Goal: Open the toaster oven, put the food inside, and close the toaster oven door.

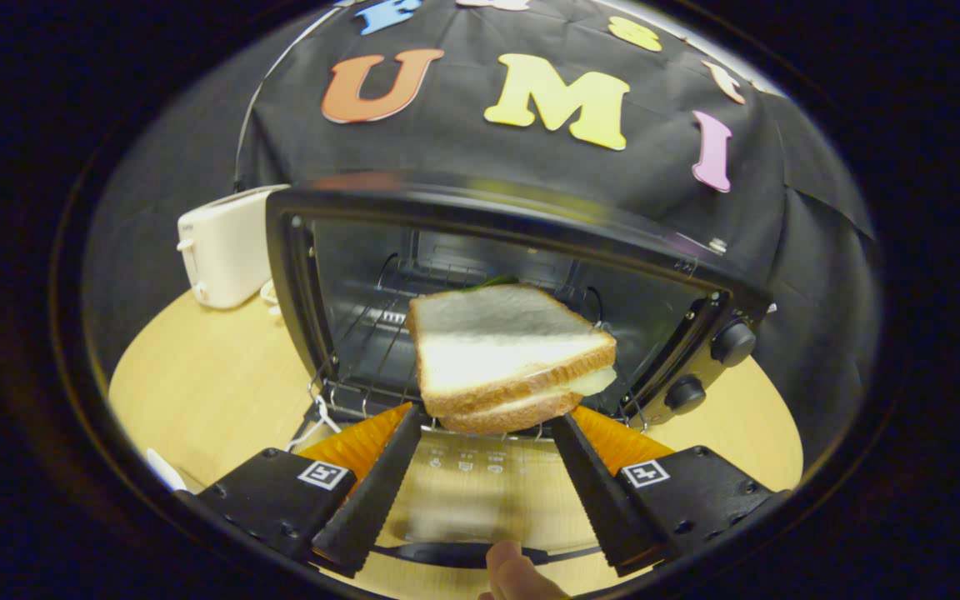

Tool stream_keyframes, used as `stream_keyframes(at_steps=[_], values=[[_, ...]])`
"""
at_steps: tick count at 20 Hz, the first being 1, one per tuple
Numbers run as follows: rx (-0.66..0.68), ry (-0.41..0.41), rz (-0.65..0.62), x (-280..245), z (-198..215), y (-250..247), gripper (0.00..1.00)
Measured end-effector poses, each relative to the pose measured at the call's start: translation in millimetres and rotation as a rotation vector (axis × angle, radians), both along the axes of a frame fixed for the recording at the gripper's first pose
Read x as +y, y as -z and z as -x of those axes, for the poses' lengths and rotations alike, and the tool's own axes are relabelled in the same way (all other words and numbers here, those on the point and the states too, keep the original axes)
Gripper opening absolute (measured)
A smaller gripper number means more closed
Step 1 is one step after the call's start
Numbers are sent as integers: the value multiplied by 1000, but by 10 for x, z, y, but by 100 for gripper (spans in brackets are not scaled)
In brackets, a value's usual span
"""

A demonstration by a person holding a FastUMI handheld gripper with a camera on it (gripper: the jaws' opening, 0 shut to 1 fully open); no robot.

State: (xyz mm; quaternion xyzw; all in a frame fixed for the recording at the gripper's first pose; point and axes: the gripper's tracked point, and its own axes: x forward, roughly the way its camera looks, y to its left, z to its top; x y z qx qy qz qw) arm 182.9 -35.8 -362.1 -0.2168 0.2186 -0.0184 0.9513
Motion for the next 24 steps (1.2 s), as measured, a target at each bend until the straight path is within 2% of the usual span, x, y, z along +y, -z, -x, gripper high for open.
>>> stream_keyframes(at_steps=[5,11,20,22,24], values=[[27,1,-69,-49,125,119,100],[69,-23,-108,-148,494,120,100],[-51,9,-201,-199,1007,180,100],[-33,24,-207,-227,1141,301,100],[-39,4,-210,-159,1180,374,100]])
